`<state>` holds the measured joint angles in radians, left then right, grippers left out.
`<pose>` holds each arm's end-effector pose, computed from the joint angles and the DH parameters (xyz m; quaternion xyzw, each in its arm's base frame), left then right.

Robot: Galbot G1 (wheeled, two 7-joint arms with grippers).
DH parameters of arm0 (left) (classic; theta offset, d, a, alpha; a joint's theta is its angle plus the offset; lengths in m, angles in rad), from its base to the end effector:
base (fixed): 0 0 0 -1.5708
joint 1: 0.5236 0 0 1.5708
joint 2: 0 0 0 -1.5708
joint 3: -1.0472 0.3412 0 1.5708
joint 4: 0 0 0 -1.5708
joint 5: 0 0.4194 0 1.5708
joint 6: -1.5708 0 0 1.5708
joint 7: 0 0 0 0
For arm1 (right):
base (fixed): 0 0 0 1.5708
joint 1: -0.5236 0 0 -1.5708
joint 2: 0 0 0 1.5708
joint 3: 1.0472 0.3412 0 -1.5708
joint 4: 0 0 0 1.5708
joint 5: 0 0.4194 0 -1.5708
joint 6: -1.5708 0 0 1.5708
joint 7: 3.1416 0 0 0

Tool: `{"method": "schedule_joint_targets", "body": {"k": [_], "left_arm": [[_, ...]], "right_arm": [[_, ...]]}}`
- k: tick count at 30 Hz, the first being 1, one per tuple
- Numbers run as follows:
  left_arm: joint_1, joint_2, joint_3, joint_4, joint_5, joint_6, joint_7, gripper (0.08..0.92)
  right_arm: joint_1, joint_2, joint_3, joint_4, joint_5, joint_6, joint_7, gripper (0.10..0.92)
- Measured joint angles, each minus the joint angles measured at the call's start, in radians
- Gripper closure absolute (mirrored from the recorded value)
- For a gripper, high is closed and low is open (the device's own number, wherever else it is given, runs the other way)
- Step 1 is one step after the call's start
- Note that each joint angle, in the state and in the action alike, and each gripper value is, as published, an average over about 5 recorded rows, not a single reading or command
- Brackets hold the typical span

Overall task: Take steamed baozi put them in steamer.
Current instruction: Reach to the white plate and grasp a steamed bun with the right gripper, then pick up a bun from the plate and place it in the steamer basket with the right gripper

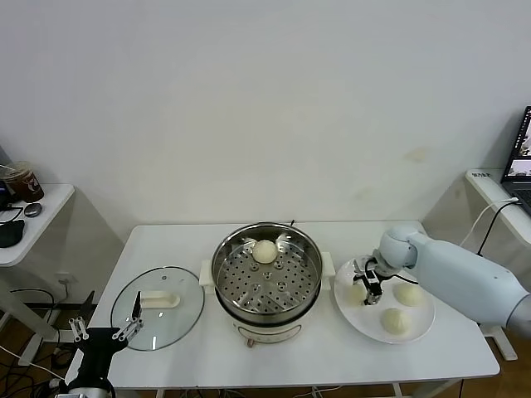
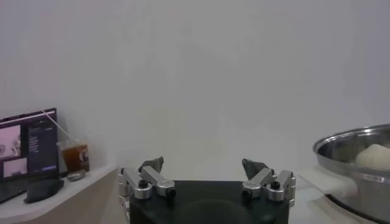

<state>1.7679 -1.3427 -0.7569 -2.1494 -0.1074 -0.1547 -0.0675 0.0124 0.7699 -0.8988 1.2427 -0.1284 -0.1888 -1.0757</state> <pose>0.1969 0.1044 -0.2935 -0.0519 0.9925 0.1078 0.0250 0.5638 -0.0687 -0.2489 0.5386 -0.4954 0.5656 0.3803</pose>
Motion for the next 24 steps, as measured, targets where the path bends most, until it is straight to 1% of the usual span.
{"method": "schedule_joint_targets", "body": {"k": [5, 11, 17, 24], "left_arm": [[-0.007, 0.003, 0.007, -0.002, -0.001, 0.001, 0.000, 0.177], [-0.021, 0.013, 0.018, 0.003, -0.009, 0.004, 0.000, 0.177], [-0.038, 0.022, 0.027, 0.005, -0.018, 0.013, 0.001, 0.177], [-0.046, 0.037, 0.021, 0.002, -0.030, 0.018, 0.003, 0.177]], "right_arm": [[0.047, -0.030, -0.013, 0.023, 0.030, -0.007, -0.021, 0.458], [0.190, -0.070, -0.082, 0.076, 0.117, -0.036, -0.034, 0.465], [0.426, -0.062, -0.218, 0.160, 0.255, -0.101, -0.022, 0.463], [0.669, 0.025, -0.371, 0.273, 0.457, -0.227, 0.029, 0.457]]}}
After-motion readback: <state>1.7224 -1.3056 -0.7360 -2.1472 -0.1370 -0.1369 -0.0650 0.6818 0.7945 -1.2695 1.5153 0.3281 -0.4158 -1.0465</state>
